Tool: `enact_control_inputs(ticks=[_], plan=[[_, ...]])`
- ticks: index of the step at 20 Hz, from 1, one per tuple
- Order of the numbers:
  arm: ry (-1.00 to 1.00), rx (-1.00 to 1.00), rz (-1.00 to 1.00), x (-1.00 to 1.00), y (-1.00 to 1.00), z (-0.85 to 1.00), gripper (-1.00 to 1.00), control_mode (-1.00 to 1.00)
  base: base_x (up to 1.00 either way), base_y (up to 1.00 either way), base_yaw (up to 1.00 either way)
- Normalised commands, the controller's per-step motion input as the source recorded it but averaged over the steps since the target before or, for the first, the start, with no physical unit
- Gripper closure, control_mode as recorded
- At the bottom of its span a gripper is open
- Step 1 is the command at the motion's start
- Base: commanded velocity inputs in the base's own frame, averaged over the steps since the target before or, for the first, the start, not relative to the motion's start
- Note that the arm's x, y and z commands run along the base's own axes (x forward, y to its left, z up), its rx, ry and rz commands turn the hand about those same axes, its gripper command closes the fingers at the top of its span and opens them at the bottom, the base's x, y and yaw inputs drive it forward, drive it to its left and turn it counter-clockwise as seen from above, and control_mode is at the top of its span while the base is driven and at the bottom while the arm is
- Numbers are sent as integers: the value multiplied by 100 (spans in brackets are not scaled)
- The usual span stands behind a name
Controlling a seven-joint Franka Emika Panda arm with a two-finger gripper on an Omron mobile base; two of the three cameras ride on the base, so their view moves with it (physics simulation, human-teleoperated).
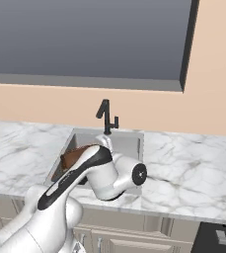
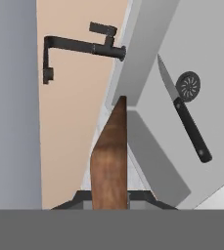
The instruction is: Move the cutting board and knife to the sink. Then move spray from the cabinet to the counter.
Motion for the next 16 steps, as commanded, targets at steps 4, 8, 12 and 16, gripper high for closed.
enact_control_inputs(ticks=[4,8,12,16], plan=[[2,0,0,50,-15,-37,100,-100,0,0,0],[4,0,0,36,-1,-39,100,-100,0,0,0],[5,0,0,36,0,-37,100,-100,0,0,0],[4,-1,0,46,0,-34,100,-100,0,0,0]])
